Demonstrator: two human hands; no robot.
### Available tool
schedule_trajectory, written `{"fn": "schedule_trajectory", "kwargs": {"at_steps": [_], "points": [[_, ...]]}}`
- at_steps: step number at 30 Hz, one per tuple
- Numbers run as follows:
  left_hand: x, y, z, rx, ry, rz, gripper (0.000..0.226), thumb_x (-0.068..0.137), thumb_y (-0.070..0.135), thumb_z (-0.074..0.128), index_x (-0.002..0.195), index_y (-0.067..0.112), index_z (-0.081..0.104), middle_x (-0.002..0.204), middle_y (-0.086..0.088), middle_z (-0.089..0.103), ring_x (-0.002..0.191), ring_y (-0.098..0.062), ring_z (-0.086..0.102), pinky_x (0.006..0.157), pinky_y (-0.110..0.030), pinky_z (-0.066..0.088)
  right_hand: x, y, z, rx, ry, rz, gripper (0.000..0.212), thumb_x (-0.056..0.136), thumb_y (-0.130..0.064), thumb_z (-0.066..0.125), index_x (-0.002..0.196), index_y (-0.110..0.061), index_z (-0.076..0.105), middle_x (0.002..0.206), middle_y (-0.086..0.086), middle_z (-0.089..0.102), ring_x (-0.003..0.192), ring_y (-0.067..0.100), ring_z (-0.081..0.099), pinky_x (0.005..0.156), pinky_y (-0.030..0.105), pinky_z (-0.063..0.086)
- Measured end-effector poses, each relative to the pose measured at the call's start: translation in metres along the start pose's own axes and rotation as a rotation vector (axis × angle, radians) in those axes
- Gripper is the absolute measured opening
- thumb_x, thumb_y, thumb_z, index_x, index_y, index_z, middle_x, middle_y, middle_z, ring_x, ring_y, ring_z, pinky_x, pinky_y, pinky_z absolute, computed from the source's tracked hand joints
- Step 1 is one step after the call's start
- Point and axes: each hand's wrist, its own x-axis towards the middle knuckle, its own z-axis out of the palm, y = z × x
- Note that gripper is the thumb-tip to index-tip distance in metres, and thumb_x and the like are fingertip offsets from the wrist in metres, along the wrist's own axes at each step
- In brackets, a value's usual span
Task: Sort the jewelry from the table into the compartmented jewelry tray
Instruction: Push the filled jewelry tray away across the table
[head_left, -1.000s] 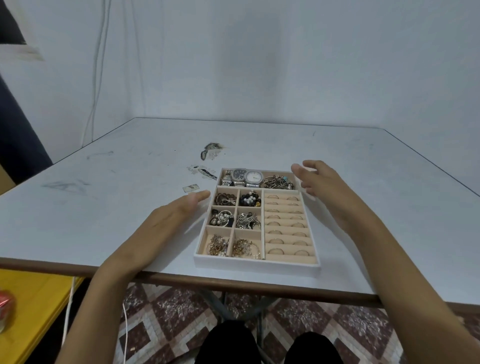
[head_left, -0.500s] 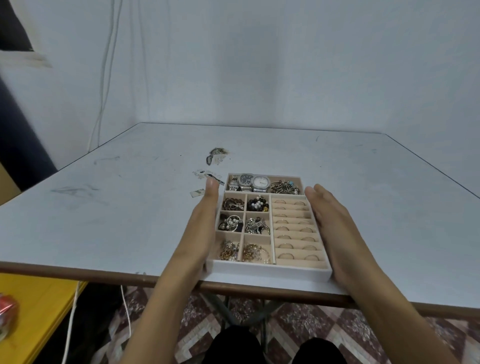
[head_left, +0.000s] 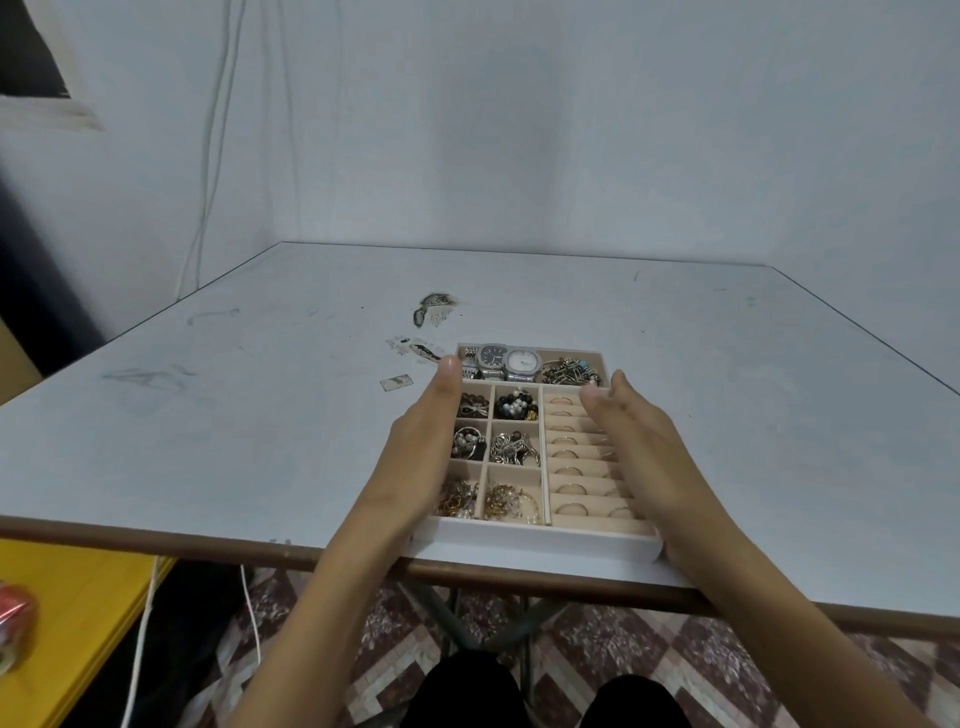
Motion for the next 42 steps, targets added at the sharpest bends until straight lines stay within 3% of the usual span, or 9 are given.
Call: {"fn": "schedule_trajectory", "kwargs": {"at_steps": [7,12,21,24,29,32,37,39,42], "points": [[0.007,0.000,0.007,0.121,-0.030,0.027,0.077,0.080,0.071,0.016,0.147,0.034,0.030,0.154,0.012,0.025,0.143,-0.008,0.022,0.117,-0.034,0.014,0.017,0.003,-0.002,-0.118,-0.051,-0.058,0.080,0.083,-0.068,0.039,0.151,-0.033,0.017,0.157,-0.009,0.027,0.142,0.013,0.030,0.117,0.043,0.025],[0.025,-0.003,0.009,0.164,-0.066,0.043,0.067,0.090,0.066,0.018,0.149,0.034,0.023,0.156,0.011,0.019,0.144,-0.008,0.016,0.120,-0.036,0.010,0.035,0.008,-0.003,-0.230,-0.050,-0.081,0.091,0.071,-0.076,0.032,0.148,-0.029,0.026,0.155,-0.003,0.032,0.142,0.017,0.032,0.115,0.046,0.029],[0.056,-0.005,0.016,0.332,-0.124,0.125,0.059,0.098,0.054,0.019,0.150,0.025,0.020,0.159,0.005,0.012,0.146,-0.007,0.005,0.117,-0.028,0.001,0.065,0.008,-0.008,-0.415,-0.033,-0.119,0.088,0.075,-0.072,0.027,0.146,-0.021,0.030,0.153,0.007,0.034,0.138,0.025,0.037,0.112,0.047,0.032],[0.063,-0.001,0.018,0.369,-0.130,0.148,0.057,0.100,0.050,0.018,0.149,0.021,0.022,0.159,0.001,0.012,0.146,-0.009,0.004,0.116,-0.028,0.002,0.076,0.008,-0.009,-0.480,-0.028,-0.125,0.079,0.085,-0.065,0.029,0.145,-0.014,0.031,0.152,0.010,0.035,0.137,0.028,0.038,0.111,0.048,0.033],[0.080,0.002,0.021,0.442,-0.120,0.154,0.060,0.100,0.049,0.018,0.149,0.015,0.024,0.159,-0.003,0.014,0.147,-0.013,0.007,0.117,-0.030,0.005,0.092,0.004,-0.010,-0.507,-0.019,-0.106,0.080,0.084,-0.064,0.028,0.143,-0.010,0.033,0.148,0.013,0.036,0.130,0.032,0.044,0.107,0.048,0.037],[0.090,0.004,0.024,0.490,-0.108,0.151,0.059,0.101,0.047,0.017,0.147,0.012,0.030,0.158,-0.005,0.018,0.147,-0.016,0.010,0.117,-0.031,0.008,0.102,0.003,-0.011,-0.518,-0.011,-0.122,0.060,0.097,-0.050,0.033,0.139,-0.006,0.038,0.145,0.014,0.039,0.126,0.030,0.047,0.105,0.045,0.039],[0.104,0.007,0.027,0.523,-0.092,0.149,0.060,0.101,0.046,0.016,0.146,0.009,0.031,0.157,-0.008,0.020,0.146,-0.021,0.014,0.116,-0.034,0.012,0.115,0.001,-0.011,-0.528,0.006,-0.146,0.045,0.101,-0.038,0.034,0.129,-0.005,0.045,0.131,0.012,0.048,0.113,0.025,0.052,0.090,0.034,0.039],[0.110,0.008,0.029,0.522,-0.087,0.152,0.059,0.102,0.045,0.016,0.146,0.010,0.031,0.157,-0.008,0.021,0.146,-0.022,0.016,0.116,-0.035,0.013,0.121,0.000,-0.011,-0.525,0.008,-0.142,0.047,0.101,-0.039,0.035,0.131,-0.004,0.043,0.133,0.014,0.049,0.107,0.022,0.052,0.091,0.036,0.041],[0.122,0.007,0.030,0.507,-0.077,0.136,0.059,0.101,0.047,0.016,0.145,0.011,0.034,0.155,-0.009,0.026,0.143,-0.026,0.024,0.115,-0.036,0.017,0.130,0.000,-0.012,-0.517,0.012,-0.138,0.048,0.101,-0.039,0.035,0.134,-0.005,0.042,0.135,0.013,0.048,0.117,0.026,0.052,0.099,0.039,0.042]]}}
